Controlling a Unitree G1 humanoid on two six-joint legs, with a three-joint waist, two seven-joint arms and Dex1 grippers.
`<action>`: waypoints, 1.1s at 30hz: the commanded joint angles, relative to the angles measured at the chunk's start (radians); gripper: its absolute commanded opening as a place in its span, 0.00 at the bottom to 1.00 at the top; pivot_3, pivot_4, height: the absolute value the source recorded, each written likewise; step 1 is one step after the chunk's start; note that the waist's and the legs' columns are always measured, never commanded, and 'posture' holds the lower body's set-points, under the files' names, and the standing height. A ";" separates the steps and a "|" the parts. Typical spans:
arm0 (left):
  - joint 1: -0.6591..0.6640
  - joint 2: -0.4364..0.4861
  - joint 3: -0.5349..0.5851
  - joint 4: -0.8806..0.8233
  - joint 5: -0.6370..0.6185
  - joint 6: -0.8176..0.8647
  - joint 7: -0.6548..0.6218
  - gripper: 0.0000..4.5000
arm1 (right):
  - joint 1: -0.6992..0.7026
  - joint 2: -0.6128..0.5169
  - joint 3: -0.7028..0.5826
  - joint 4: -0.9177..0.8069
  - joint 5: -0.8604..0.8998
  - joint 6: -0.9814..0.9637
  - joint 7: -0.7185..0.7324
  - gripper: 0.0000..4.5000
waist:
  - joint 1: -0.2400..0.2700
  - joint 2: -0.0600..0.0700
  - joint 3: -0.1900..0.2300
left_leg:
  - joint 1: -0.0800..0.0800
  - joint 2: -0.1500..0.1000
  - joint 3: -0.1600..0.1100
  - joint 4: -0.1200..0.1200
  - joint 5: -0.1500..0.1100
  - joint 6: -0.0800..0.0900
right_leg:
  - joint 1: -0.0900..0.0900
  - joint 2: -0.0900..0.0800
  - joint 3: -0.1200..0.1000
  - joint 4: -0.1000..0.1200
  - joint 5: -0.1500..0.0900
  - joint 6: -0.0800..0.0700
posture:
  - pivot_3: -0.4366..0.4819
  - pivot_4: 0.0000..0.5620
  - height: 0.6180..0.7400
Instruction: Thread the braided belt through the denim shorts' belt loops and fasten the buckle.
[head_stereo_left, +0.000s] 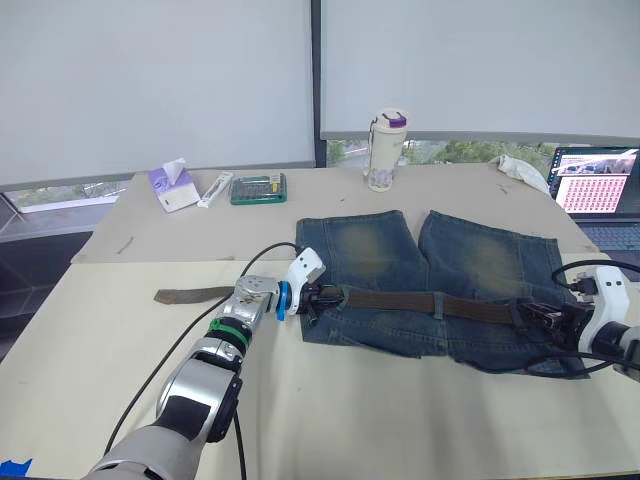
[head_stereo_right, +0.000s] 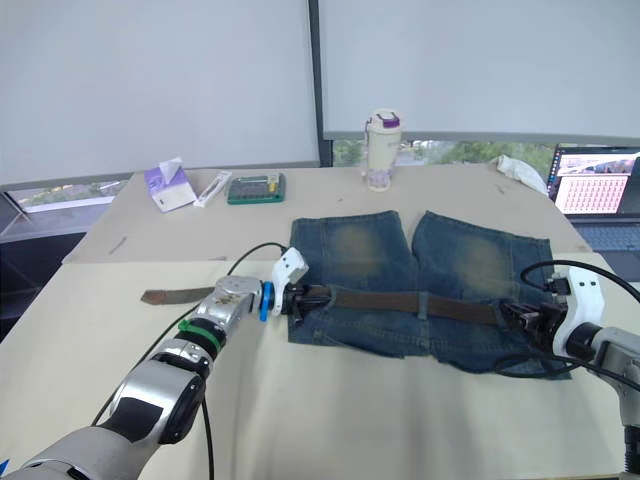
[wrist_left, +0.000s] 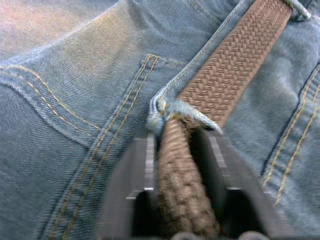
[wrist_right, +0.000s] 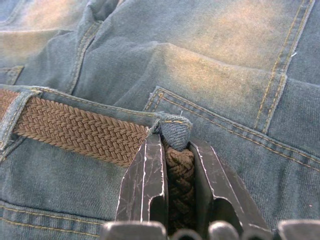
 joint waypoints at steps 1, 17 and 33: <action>-0.032 0.019 0.041 0.023 -0.005 -0.033 0.056 0.00 | -0.025 0.016 -0.003 -0.027 0.005 -0.049 0.001 0.05 | -0.003 0.000 0.000 | 0.000 0.000 0.000 0.000 0.000 0.000 | 0.000 0.000 0.000 0.000 0.000 0.000 | 0.48 0.27 1.00; -0.160 0.209 0.228 0.194 -0.028 -0.160 0.363 0.00 | -0.542 0.312 0.333 0.462 -0.253 -0.572 0.030 0.05 | -0.042 0.003 -0.002 | 0.001 0.003 -0.001 0.000 0.000 -0.001 | -0.006 0.003 0.001 0.011 0.000 -0.001 | 0.48 0.27 1.00; 0.125 0.361 0.245 -0.125 -0.163 -0.231 -0.292 0.00 | -0.012 0.118 0.274 0.130 -0.268 -1.563 0.470 0.05 | -0.019 0.004 -0.002 | 0.002 0.002 0.000 0.000 0.001 -0.001 | -0.004 0.001 -0.002 0.010 0.000 0.000 | 0.48 0.27 1.00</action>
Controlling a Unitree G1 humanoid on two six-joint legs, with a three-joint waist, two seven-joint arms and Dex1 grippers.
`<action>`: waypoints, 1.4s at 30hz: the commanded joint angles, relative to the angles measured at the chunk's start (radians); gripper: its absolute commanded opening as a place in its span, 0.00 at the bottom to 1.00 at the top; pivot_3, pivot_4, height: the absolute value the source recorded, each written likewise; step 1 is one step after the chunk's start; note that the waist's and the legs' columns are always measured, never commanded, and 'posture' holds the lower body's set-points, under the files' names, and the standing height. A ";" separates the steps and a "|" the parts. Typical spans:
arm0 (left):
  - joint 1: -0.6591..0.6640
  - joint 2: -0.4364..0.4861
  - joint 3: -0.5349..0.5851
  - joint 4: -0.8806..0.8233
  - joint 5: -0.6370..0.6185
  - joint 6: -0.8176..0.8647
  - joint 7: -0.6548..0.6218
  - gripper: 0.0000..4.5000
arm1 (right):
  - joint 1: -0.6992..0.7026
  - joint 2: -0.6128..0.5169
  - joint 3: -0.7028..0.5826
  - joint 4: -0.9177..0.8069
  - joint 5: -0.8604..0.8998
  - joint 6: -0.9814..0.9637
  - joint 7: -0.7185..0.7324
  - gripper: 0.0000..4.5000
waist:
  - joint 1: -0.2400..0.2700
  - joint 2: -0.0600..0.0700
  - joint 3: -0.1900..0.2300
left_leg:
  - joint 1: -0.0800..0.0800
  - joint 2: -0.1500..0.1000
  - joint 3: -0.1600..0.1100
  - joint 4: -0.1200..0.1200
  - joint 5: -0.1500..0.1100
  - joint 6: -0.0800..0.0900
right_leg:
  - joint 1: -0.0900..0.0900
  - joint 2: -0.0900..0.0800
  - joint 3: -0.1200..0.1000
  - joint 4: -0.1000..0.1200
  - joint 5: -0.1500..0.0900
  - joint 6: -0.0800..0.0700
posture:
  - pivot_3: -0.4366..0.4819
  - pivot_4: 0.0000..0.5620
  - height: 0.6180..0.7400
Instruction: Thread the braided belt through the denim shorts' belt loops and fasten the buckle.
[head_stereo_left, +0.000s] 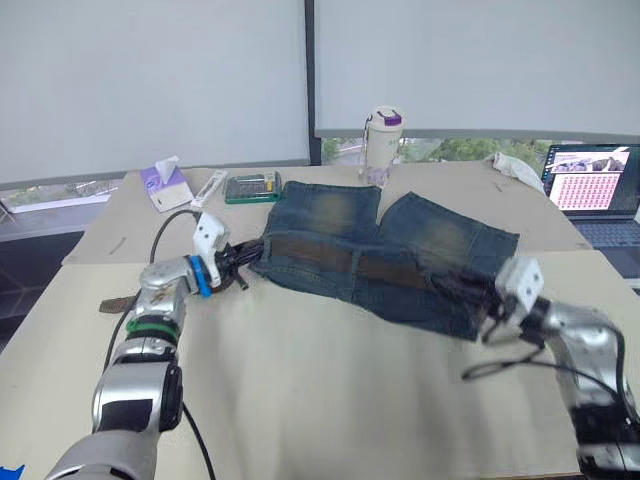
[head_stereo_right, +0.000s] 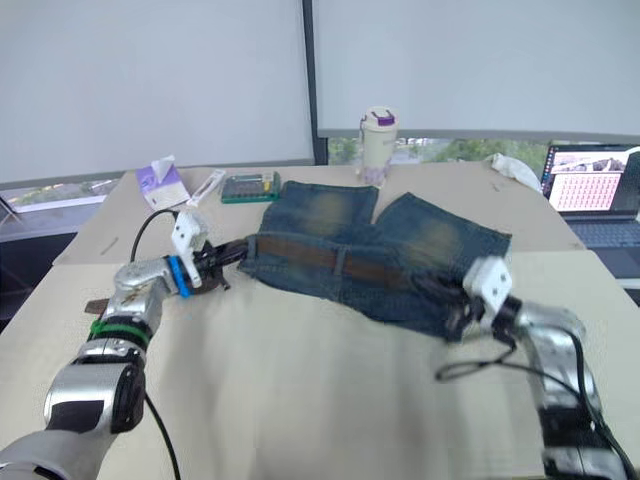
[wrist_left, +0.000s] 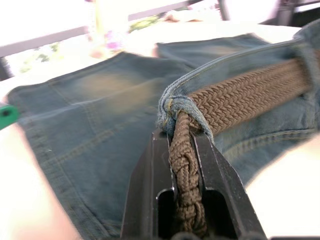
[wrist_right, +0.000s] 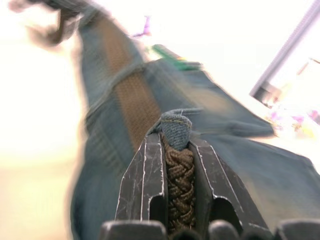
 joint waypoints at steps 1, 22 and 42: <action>0.040 0.065 -0.026 -0.072 -0.012 0.023 -0.126 0.00 | 0.045 -0.056 0.000 0.016 -0.010 -0.326 0.092 0.05 | -0.003 0.000 0.000 | 0.001 0.000 0.000 0.000 0.000 0.000 | 0.001 0.000 0.000 0.000 0.000 0.000 | 0.48 0.27 1.00; 0.203 0.191 -0.120 -0.260 -0.027 0.132 -0.354 1.00 | 0.384 -0.318 0.028 0.144 0.257 -0.526 0.222 0.89 | 0.006 -0.002 0.001 | 0.003 0.000 0.000 0.001 -0.001 0.001 | 0.004 0.000 0.001 -0.002 -0.002 -0.002 | 0.48 0.27 1.00; 0.296 0.250 -0.180 -0.965 -0.192 0.532 -0.267 1.00 | 0.394 -0.430 0.100 -0.399 0.283 0.762 -0.113 0.99 | 0.012 -0.002 0.003 | 0.014 0.004 -0.005 0.000 -0.004 0.006 | 0.016 -0.001 0.002 -0.003 -0.009 0.000 | 0.48 0.27 1.00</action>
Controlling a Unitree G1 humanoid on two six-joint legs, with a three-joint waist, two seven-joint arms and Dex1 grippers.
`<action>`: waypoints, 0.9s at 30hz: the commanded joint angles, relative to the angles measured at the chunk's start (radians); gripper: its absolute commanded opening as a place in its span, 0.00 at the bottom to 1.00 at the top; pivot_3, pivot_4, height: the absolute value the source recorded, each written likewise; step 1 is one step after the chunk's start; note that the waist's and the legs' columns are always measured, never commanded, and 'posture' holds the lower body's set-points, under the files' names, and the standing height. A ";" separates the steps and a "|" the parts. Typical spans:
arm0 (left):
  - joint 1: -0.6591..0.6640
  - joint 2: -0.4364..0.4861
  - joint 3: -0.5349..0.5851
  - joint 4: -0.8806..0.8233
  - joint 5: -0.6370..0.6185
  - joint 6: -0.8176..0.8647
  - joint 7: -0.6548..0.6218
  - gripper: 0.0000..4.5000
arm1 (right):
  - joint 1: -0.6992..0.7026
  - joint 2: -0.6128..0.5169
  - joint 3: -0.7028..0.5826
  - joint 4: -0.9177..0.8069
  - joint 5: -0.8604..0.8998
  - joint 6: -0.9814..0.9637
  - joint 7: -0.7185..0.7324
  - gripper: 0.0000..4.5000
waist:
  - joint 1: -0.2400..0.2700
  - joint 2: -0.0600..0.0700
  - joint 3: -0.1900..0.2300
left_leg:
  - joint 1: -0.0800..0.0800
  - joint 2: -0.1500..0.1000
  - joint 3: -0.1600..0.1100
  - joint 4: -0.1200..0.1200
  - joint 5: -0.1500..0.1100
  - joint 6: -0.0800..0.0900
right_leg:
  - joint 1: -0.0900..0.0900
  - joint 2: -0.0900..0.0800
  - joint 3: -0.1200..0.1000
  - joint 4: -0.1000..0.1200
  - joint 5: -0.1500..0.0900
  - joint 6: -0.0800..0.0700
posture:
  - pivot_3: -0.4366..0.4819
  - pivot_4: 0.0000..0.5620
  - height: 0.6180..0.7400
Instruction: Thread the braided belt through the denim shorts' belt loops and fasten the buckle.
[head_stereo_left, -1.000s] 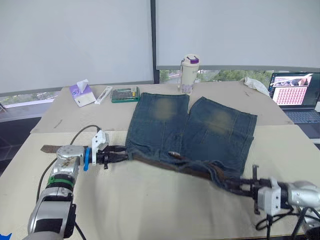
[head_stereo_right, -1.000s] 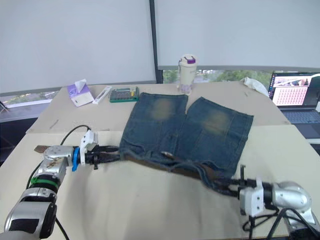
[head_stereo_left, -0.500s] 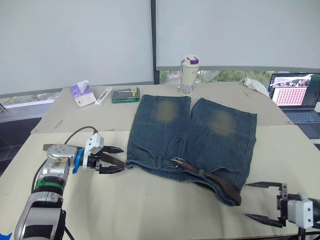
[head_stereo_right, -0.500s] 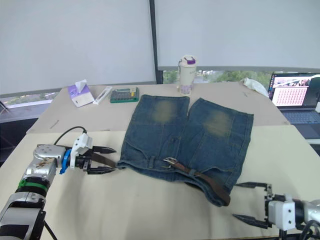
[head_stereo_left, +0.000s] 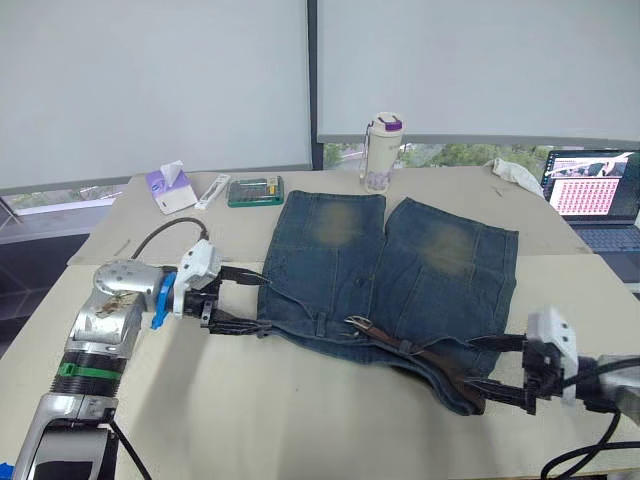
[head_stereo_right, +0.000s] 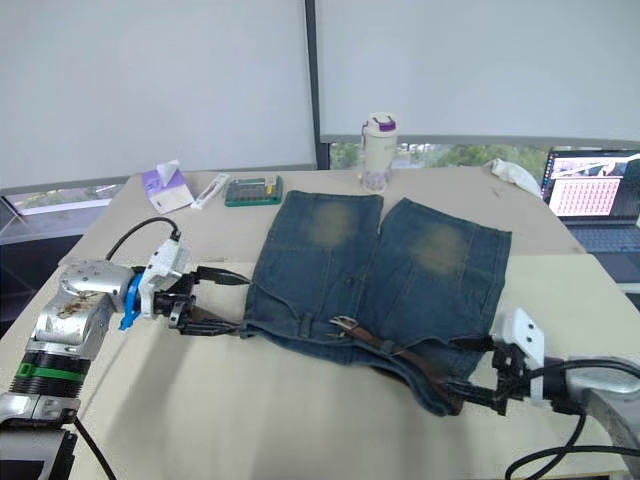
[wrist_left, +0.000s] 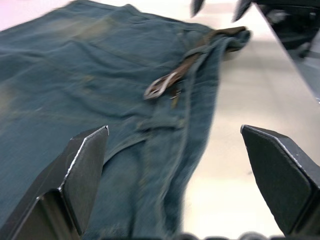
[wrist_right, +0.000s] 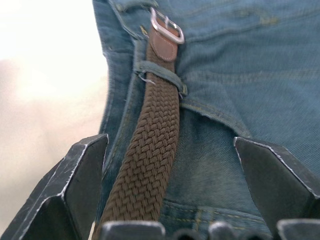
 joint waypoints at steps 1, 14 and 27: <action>0.007 0.000 -0.012 -0.119 -0.037 0.064 0.048 1.00 | 0.015 -0.002 0.053 -0.048 -0.108 0.096 -0.052 0.99 | -0.001 0.000 0.000 | 0.000 0.000 0.001 0.000 0.000 0.000 | 0.000 0.000 0.000 0.000 0.000 0.000 | 0.48 0.27 1.00; 0.039 -0.057 -0.038 -0.240 -0.049 0.123 0.210 1.00 | -0.260 0.118 0.219 0.203 -0.518 0.054 -0.251 0.05 | -0.008 -0.012 -0.001 | 0.004 0.002 0.000 -0.001 0.000 -0.001 | 0.003 0.001 0.000 -0.001 -0.005 0.008 | 0.48 0.27 1.00; 0.047 -0.064 -0.046 -0.213 -0.036 0.081 0.236 1.00 | -0.564 0.187 0.242 0.610 -0.620 -0.046 -0.162 0.00 | 0.008 -0.011 -0.001 | 0.000 0.000 0.003 0.000 0.000 -0.001 | 0.003 0.000 -0.002 -0.011 0.006 -0.003 | 0.48 0.27 1.00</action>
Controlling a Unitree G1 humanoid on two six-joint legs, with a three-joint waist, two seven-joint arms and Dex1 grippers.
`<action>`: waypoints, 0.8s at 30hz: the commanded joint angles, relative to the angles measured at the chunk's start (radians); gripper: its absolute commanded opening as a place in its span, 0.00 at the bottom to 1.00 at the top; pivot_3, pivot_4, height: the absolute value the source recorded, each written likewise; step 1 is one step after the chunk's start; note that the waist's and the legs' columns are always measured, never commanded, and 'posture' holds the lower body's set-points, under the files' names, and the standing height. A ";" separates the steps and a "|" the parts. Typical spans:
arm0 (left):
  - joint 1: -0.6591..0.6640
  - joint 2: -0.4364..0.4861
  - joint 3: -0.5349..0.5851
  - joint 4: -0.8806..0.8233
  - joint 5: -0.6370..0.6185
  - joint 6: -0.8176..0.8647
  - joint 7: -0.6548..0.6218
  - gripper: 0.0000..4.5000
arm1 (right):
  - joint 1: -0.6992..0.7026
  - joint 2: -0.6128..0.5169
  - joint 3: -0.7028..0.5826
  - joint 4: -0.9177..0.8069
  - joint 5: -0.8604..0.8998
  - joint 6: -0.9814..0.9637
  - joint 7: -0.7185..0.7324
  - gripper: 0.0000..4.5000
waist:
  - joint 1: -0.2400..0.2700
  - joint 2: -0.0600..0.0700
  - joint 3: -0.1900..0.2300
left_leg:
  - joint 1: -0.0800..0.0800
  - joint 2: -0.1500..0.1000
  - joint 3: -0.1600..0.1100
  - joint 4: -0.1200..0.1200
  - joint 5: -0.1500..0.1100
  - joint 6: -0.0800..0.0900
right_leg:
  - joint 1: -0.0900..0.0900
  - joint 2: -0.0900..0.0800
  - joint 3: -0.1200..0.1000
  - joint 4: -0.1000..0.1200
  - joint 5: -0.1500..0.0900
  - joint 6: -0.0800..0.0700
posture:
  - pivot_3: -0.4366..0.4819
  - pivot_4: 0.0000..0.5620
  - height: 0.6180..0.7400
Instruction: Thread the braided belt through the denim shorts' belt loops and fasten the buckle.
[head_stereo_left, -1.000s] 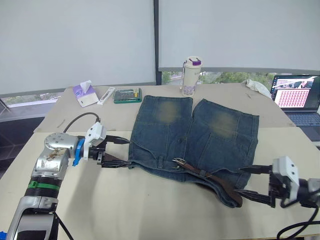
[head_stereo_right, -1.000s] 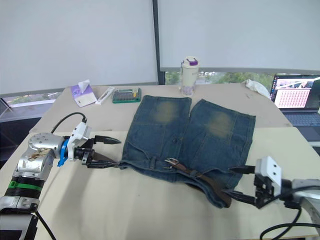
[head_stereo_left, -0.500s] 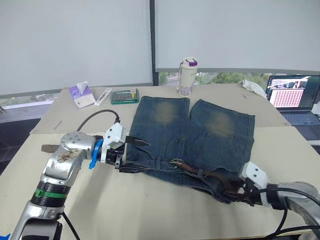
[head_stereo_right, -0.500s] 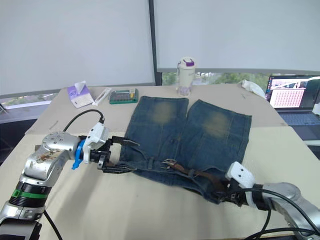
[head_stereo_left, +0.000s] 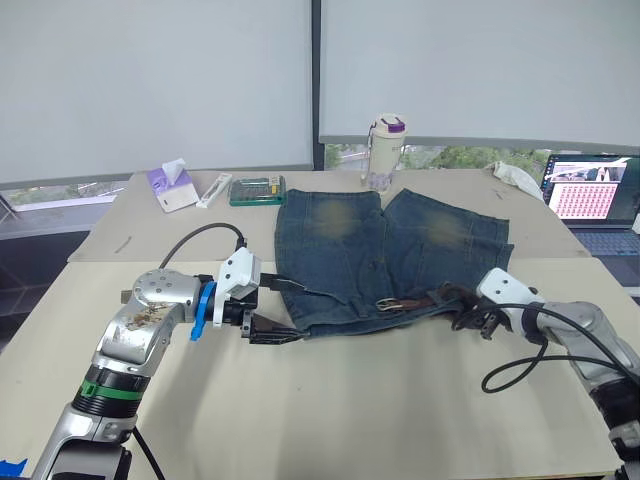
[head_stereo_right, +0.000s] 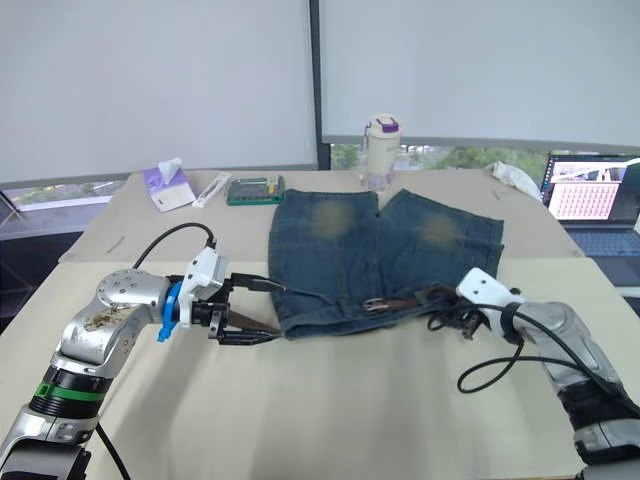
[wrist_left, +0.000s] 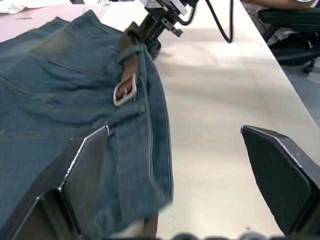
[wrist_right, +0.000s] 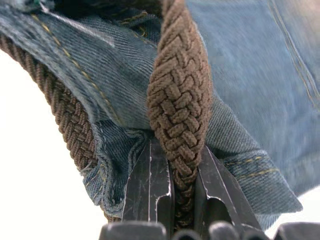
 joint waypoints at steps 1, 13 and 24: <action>0.002 0.007 0.016 -0.009 -0.009 -0.020 0.012 1.00 | 0.068 -0.028 -0.006 -0.031 0.021 0.039 0.123 0.00 | 0.002 0.001 0.000 | 0.000 0.000 0.000 0.000 0.000 0.000 | 0.000 0.000 0.000 0.000 0.000 0.000 | 0.48 0.27 1.00; 0.044 0.022 0.013 0.021 0.001 -0.050 0.011 1.00 | 0.268 -0.143 -0.162 -0.343 0.195 0.119 0.366 0.81 | -0.010 0.007 0.000 | 0.000 0.002 -0.002 -0.002 0.000 0.001 | 0.000 0.001 -0.002 0.000 -0.001 0.001 | 0.48 0.27 1.00; 0.196 -0.001 0.185 -0.043 -0.026 0.066 0.294 1.00 | 0.290 -0.136 -0.446 -0.477 0.463 0.190 0.458 0.99 | -0.013 0.012 0.002 | 0.000 0.002 -0.004 -0.002 -0.001 0.001 | -0.001 0.001 0.000 0.000 -0.001 0.001 | 0.48 0.27 1.00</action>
